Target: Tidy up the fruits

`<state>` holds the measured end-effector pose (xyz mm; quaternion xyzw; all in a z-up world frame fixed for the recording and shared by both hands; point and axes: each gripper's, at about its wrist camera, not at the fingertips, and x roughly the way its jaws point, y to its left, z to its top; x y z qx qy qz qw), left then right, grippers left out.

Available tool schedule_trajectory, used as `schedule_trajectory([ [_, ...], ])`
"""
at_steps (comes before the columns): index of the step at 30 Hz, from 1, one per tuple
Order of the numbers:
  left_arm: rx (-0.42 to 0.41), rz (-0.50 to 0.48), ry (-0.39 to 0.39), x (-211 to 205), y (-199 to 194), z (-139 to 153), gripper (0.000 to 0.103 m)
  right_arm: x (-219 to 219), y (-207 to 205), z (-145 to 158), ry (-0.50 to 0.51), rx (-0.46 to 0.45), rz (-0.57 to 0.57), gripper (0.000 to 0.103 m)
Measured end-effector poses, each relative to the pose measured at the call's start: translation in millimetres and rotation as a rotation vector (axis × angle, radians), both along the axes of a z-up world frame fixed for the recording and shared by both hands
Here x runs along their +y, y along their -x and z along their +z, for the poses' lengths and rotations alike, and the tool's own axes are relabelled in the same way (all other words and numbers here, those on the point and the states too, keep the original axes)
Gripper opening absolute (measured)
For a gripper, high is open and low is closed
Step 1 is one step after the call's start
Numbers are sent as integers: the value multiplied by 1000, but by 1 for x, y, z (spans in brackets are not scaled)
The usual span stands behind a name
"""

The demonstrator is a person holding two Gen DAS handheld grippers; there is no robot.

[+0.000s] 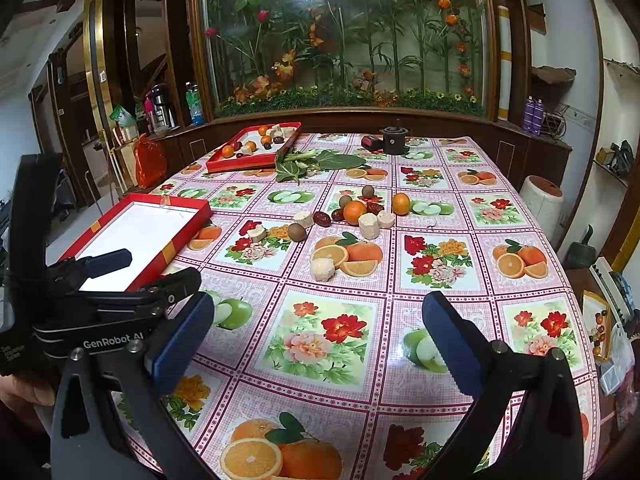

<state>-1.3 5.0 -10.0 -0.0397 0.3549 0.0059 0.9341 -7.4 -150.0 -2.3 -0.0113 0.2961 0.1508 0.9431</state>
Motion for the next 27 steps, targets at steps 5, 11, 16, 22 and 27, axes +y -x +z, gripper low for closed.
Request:
schedule_trajectory([
  [5, 5, 12, 7, 8, 0, -4, 102, -1, 1, -1, -9, 12, 3, 103],
  [11, 12, 11, 9, 12, -4, -6, 102, -4, -10, -10, -13, 26, -2, 103],
  [16, 21, 5, 12, 10, -6, -8, 102, -3, -13, -12, -12, 34, -2, 103],
  [22, 19, -7, 12, 7, -7, -7, 102, -3, -14, -13, -10, 38, -3, 103],
  [27, 15, -9, 15, 8, -7, -5, 102, -2, -20, -18, -6, 45, -5, 103],
])
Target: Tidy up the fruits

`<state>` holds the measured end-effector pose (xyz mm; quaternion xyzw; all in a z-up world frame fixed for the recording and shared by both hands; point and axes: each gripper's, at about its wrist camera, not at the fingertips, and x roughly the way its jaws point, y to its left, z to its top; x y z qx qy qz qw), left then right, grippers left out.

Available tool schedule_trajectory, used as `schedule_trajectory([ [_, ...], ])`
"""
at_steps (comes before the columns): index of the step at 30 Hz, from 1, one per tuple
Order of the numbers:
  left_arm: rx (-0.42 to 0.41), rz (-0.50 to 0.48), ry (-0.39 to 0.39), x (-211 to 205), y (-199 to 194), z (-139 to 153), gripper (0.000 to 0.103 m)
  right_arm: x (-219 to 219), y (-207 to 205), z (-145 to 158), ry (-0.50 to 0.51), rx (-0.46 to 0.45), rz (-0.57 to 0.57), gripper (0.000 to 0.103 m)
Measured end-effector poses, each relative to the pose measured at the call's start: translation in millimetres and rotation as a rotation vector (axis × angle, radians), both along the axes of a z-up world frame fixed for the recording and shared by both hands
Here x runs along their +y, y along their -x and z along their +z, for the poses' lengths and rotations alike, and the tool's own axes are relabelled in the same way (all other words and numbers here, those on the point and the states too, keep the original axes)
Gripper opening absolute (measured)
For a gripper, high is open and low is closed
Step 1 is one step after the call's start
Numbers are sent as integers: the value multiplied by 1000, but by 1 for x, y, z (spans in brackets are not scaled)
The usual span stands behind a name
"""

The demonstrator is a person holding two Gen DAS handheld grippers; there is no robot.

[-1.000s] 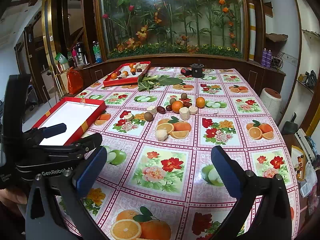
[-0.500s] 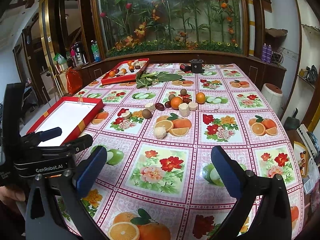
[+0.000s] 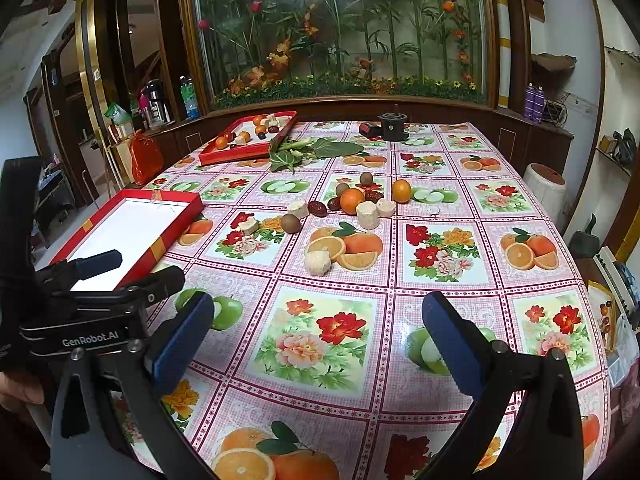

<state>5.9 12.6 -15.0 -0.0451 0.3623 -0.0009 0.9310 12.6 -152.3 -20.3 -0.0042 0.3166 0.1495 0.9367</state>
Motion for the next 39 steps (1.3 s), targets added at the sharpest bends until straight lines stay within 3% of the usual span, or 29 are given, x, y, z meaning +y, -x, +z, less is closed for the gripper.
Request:
schedule_trajectory([
  [15, 0, 25, 32, 22, 0, 0, 102, 15, -21, -13, 17, 32, 8, 103],
  [27, 3, -1, 43, 27, -7, -4, 102, 28, -82, -36, 18, 126, -9, 100],
  [34, 16, -1, 59, 35, -26, -8, 102, 52, -114, -59, 101, 221, 20, 54],
  [36, 20, 5, 64, 37, -30, -10, 102, 56, -120, -66, 123, 239, 23, 47],
  [38, 27, 9, 71, 37, -36, -11, 102, 59, -124, -71, 140, 244, 27, 31],
  [39, 33, 7, 69, 36, -40, -12, 102, 60, -124, -71, 150, 238, 31, 30],
])
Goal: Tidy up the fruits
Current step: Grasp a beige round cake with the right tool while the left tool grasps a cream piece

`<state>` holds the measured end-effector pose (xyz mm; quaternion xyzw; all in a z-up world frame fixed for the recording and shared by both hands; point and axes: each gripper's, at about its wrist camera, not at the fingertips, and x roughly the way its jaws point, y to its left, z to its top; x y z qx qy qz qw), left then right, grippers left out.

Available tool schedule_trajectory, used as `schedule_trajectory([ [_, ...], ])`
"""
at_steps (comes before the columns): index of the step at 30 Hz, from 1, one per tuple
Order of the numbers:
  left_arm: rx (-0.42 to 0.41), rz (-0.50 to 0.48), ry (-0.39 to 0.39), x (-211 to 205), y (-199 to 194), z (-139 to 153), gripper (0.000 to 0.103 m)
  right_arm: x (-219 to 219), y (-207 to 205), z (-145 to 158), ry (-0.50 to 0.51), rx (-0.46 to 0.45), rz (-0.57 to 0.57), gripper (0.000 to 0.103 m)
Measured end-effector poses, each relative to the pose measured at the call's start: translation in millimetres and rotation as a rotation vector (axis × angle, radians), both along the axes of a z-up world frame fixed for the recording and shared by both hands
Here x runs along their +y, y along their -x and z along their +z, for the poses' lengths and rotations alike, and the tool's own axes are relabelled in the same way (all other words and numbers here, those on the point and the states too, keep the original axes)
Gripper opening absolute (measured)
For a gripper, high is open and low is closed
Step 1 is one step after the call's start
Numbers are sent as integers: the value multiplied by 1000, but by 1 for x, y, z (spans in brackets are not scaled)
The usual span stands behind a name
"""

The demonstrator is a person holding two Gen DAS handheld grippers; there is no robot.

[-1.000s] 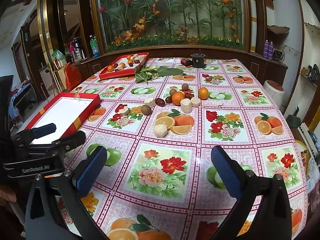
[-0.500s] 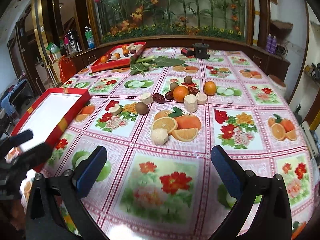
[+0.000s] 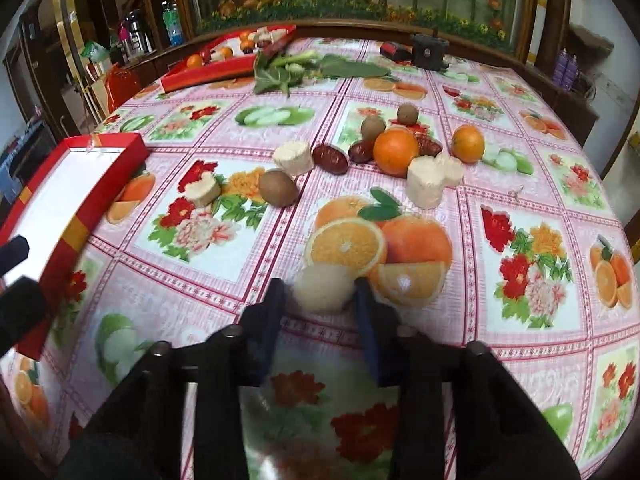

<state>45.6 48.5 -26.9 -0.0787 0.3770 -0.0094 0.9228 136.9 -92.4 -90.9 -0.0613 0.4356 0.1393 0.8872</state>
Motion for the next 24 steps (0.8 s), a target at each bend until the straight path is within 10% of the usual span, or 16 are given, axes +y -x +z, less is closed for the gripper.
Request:
schedule_trajectory([
  [24, 124, 21, -83, -38, -93, -41, 88, -96, 7, 19, -319, -69, -91, 30],
])
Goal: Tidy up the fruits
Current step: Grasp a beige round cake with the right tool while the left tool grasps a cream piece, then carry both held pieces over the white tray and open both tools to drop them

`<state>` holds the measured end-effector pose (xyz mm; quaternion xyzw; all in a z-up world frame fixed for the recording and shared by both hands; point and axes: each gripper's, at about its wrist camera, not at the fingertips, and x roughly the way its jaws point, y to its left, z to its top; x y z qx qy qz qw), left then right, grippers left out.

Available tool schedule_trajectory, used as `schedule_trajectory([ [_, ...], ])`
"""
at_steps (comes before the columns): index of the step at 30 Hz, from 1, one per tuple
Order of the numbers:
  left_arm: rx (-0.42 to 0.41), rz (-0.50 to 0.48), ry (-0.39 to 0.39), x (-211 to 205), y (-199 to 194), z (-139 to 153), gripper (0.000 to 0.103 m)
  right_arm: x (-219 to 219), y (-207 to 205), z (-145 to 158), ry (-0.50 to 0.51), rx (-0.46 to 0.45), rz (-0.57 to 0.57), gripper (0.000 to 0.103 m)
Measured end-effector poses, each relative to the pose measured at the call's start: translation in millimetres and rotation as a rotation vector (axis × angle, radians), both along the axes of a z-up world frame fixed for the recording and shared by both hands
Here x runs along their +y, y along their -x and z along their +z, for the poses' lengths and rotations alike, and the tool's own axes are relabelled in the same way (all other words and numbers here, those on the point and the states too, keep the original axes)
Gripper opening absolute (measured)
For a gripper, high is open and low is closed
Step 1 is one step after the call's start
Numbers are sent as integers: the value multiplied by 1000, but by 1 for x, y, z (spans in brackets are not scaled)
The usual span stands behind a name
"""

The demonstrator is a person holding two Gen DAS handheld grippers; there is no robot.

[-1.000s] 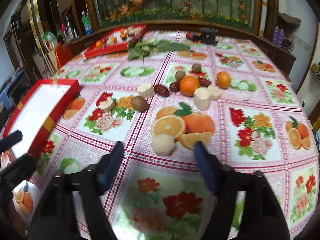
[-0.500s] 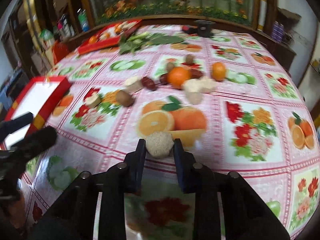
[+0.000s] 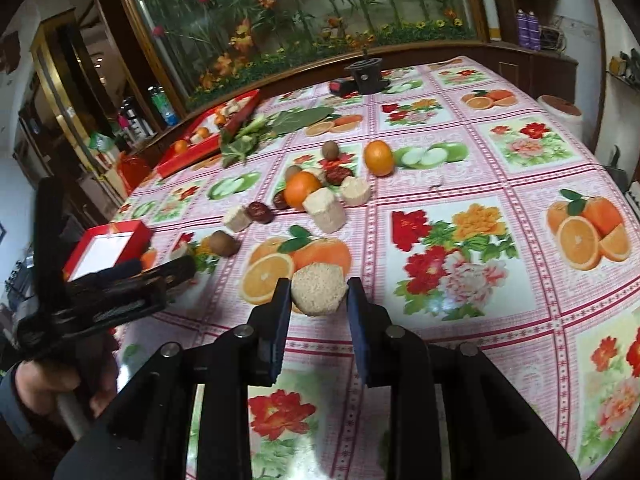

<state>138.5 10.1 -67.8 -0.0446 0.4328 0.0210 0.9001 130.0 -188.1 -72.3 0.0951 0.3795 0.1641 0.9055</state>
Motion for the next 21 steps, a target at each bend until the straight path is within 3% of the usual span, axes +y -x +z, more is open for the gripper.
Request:
schedule_trajectory([
  [2, 26, 18, -5, 0, -9, -7, 83, 2, 1, 1, -1, -6, 12, 30],
  [3, 16, 35, -48, -2, -11, -7, 78, 2, 2, 0, 1, -7, 14, 30],
  [5, 8, 34, -39, -3, -12, -6, 71, 1, 1, -1, -5, -2, 10, 30],
  [7, -5, 28, -45, -4, -12, -4, 43, 0, 0, -2, -10, 2, 7, 30],
  [9, -14, 20, -43, -4, -12, -3, 25, 1, 0, -2, -8, 2, 14, 30],
  [15, 0, -12, -35, -2, -3, 0, 23, 3, 0, -3, 10, -8, 8, 30],
  [21, -45, 7, 17, 20, 47, 21, 23, 13, 13, 7, 36, -30, 32, 30],
])
